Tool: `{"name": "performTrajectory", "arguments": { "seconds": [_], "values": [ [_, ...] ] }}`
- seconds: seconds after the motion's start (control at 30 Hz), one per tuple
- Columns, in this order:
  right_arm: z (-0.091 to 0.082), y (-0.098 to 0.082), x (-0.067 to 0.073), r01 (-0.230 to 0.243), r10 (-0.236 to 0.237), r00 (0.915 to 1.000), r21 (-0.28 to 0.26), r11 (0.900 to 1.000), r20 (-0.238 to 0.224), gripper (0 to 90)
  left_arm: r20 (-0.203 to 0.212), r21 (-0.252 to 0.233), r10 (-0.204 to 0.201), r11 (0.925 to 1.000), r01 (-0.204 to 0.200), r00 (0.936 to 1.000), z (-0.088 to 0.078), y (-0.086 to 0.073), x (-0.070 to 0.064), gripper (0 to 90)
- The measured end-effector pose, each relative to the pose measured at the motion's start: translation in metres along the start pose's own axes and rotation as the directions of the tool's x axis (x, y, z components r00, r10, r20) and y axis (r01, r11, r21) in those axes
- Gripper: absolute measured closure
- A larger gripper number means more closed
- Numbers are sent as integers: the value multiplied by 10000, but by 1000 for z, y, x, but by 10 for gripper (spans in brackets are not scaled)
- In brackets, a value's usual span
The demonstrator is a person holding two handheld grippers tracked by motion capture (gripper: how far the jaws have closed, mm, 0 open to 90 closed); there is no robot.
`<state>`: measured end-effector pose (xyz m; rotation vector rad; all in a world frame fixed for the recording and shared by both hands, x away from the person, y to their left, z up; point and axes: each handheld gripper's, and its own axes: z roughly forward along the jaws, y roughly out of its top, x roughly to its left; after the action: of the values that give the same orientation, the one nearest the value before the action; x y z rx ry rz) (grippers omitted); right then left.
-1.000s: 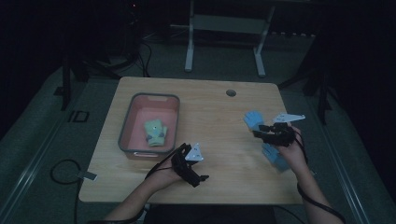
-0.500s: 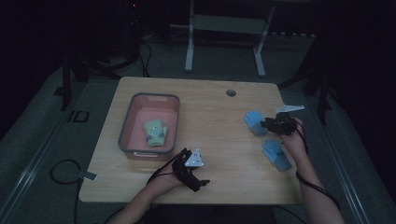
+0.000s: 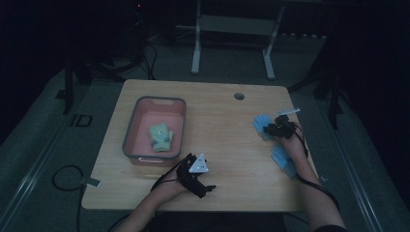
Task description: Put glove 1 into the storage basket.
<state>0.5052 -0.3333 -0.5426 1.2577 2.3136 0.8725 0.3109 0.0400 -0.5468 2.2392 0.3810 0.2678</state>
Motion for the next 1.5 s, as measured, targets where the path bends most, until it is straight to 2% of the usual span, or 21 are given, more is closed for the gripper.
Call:
{"name": "performTrajectory", "arguments": {
  "seconds": [0.07,0.1,0.13,0.23,0.27,0.37,0.43,0.63,0.83,0.97,1.03,1.3,1.4,1.5],
  "values": [
    [0,0,2,-21,21,10000,47,10000,71,695,1,-45,-6,10000,6,10000,0,0,0,33],
    [1,1,4,-3,2,9999,100,10000,136,724,-17,-74,-22,10000,22,10000,-1,0,-1,33],
    [1,3,9,57,-62,9997,219,9997,221,802,-27,-113,-29,9999,29,10000,-1,0,-1,33],
    [1,6,15,-66,51,9988,314,9995,478,861,-35,-124,-64,9999,63,10000,-1,0,-1,33],
    [0,7,17,-259,247,9986,261,9993,462,867,-32,-133,-68,9999,67,10000,-1,0,-1,33],
    [-6,10,25,-423,418,9983,108,9990,412,873,22,-193,-100,9998,101,9999,-1,-1,-2,32],
    [-13,13,34,-566,568,9980,-72,9984,291,874,-35,-129,134,9998,-135,9999,-1,0,-3,33],
    [-42,20,70,-638,635,9980,-574,9963,-81,875,-26,-225,87,9997,-87,10000,-2,-1,-2,32],
    [-67,18,104,-837,799,9960,-1014,9913,-409,875,-132,-186,91,9998,-94,9999,-4,-2,-3,32],
    [-79,14,124,-995,973,9950,-1193,9879,-243,875,-159,-155,99,9998,-101,9998,-4,-2,-3,32],
    [-83,11,134,-914,909,9958,-1220,9883,-99,875,-141,-161,62,9999,-64,9999,-4,-2,-3,32],
    [-86,2,165,-948,929,9954,-1209,9881,-214,875,-253,-228,-1,9997,-5,9997,-6,-3,-2,32],
    [-81,-2,174,-847,824,9963,-1169,9895,-240,875,-269,-245,-61,9997,54,9996,-6,-4,-2,32],
    [-73,-7,180,-848,803,9957,-1073,9906,-456,875,-274,-256,-60,9997,53,9996,-6,-5,-2,32]
  ]
}}
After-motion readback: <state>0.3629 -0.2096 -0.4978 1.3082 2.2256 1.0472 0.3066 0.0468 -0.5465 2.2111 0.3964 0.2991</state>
